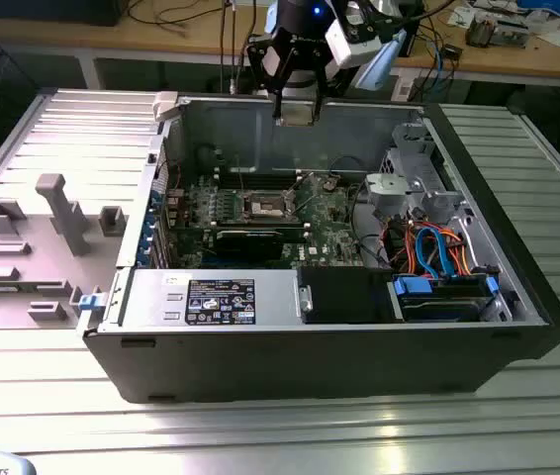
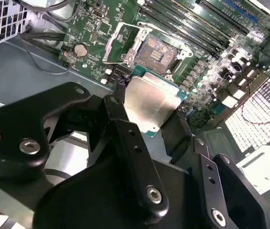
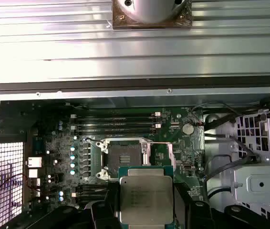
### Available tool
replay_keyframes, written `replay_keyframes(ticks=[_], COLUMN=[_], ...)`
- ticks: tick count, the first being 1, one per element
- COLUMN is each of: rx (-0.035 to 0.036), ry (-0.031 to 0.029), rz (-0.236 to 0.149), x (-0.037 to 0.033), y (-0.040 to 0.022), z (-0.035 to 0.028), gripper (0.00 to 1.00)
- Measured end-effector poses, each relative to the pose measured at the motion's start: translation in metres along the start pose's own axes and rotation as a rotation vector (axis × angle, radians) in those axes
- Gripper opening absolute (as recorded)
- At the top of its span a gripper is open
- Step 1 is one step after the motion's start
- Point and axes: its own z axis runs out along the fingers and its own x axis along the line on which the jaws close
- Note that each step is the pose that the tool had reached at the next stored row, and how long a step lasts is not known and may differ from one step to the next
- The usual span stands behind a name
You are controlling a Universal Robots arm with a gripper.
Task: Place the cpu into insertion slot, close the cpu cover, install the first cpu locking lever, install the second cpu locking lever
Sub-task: 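Place the cpu into insertion slot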
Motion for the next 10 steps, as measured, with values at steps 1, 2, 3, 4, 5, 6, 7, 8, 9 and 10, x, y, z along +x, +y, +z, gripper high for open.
replay_keyframes(ticks=[1, 2, 3, 4, 5, 6, 7, 8, 9, 10], rx=[0.0000, 0.0000, -0.0003, -0.0006, -0.0009, -0.0012, -0.0015, -0.0014, -0.0014, -0.0015], ry=[0.0000, -0.0004, -0.0015, -0.0031, -0.0043, -0.0059, -0.0066, -0.0066, -0.0067, -0.0066], rz=[0.000, 0.005, 0.018, 0.035, 0.048, 0.067, 0.074, 0.074, 0.074, 0.074], x=[0.0000, 0.0005, 0.0015, 0.0030, 0.0037, 0.0045, 0.0055, 0.0055, 0.0057, 0.0057], y=[0.0000, 0.0000, 0.0000, 0.0000, 0.0000, -0.0001, -0.0001, -0.0001, -0.0001, -0.0001], z=[0.0000, 0.0000, 0.0003, 0.0008, 0.0012, 0.0015, 0.0017, 0.0017, 0.0017, 0.0017], gripper=[0.54, 0.54, 0.54, 0.54, 0.54, 0.54, 0.54, 0.54, 0.54, 0.54])
